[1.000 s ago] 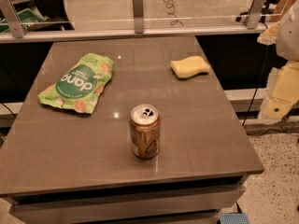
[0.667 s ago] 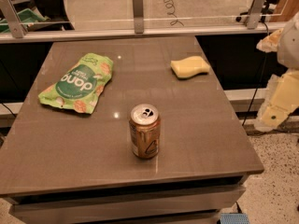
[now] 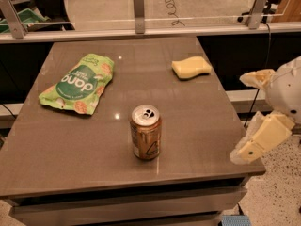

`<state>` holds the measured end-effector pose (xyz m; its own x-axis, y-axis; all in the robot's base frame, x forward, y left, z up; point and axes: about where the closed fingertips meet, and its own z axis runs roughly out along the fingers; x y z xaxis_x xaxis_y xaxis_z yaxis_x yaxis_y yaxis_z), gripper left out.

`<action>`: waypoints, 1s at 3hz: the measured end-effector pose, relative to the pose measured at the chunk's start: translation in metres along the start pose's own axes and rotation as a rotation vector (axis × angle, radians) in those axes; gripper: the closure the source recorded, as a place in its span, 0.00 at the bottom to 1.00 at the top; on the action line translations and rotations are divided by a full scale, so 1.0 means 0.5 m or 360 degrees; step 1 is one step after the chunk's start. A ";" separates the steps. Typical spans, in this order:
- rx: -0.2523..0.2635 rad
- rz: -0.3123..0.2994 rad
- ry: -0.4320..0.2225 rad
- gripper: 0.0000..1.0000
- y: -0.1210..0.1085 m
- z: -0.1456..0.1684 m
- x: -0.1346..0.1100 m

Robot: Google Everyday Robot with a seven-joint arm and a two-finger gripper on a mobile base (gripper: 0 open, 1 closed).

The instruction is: Pick orange can

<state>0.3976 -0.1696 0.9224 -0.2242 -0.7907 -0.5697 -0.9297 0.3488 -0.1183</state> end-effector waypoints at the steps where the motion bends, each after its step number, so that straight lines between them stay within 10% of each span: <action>1: -0.0117 -0.0020 -0.0260 0.00 0.054 0.055 -0.036; 3: -0.0228 -0.0027 -0.0547 0.00 0.104 0.094 -0.095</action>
Offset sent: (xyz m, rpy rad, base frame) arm -0.0343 0.1094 -0.0343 0.5275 -0.0036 0.1912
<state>0.3736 -0.0901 0.9053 -0.1201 -0.5719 -0.8115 -0.9694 0.2440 -0.0285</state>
